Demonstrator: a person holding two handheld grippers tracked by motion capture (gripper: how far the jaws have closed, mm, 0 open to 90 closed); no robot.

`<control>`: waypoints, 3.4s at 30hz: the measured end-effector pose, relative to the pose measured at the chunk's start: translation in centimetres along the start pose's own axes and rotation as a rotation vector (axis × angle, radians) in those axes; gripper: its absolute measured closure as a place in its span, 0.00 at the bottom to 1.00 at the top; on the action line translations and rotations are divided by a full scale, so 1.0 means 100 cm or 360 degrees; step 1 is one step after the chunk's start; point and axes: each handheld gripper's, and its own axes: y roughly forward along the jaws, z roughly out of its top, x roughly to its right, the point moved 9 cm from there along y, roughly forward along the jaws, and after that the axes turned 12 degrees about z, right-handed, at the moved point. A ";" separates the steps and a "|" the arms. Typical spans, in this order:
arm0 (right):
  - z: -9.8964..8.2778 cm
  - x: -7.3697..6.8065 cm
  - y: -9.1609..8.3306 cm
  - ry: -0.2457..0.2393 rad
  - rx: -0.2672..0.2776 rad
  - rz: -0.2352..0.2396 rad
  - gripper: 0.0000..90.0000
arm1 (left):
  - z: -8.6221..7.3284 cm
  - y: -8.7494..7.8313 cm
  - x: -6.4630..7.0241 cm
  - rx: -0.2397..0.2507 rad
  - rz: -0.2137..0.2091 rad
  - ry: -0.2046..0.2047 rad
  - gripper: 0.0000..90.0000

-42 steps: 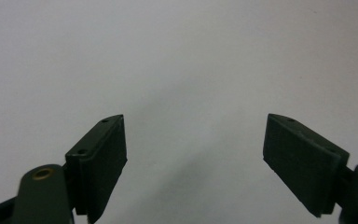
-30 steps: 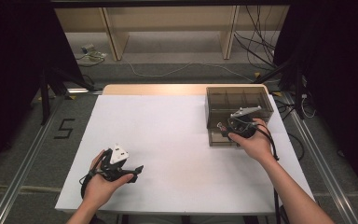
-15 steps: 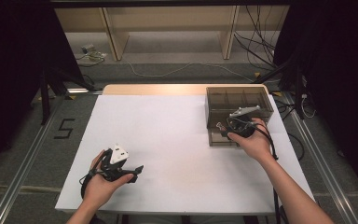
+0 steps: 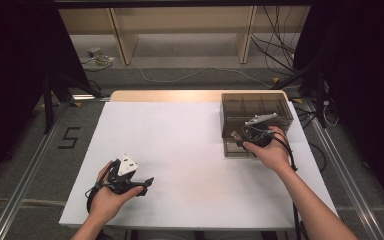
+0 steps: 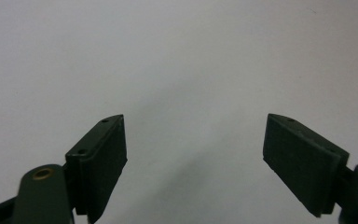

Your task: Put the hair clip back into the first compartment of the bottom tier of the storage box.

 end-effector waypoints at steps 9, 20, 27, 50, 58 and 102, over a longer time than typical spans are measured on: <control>0.000 0.002 0.002 0.0005 -0.0006 -0.0003 0.74 | 0.000 0.000 0.000 -0.0002 -0.0001 0.0001 0.24; -0.001 0.003 0.005 0.0003 -0.0018 -0.0007 0.74 | 0.000 0.000 0.000 -0.0002 0.0000 0.0003 0.24; -0.001 0.004 0.005 0.0003 -0.0027 -0.0010 0.74 | 0.000 0.000 0.000 -0.0002 0.0000 0.0003 0.24; -0.003 0.006 0.011 0.0007 -0.0057 -0.0014 0.74 | 0.000 0.000 0.000 -0.0002 -0.0002 -0.0001 0.24; -0.004 0.007 0.013 0.0006 -0.0068 -0.0014 0.74 | 0.000 0.000 0.000 -0.0003 -0.0003 -0.0002 0.24; -0.009 0.012 0.021 -0.0012 -0.0118 -0.0041 0.74 | 0.000 0.000 0.000 -0.0001 -0.0005 0.0000 0.24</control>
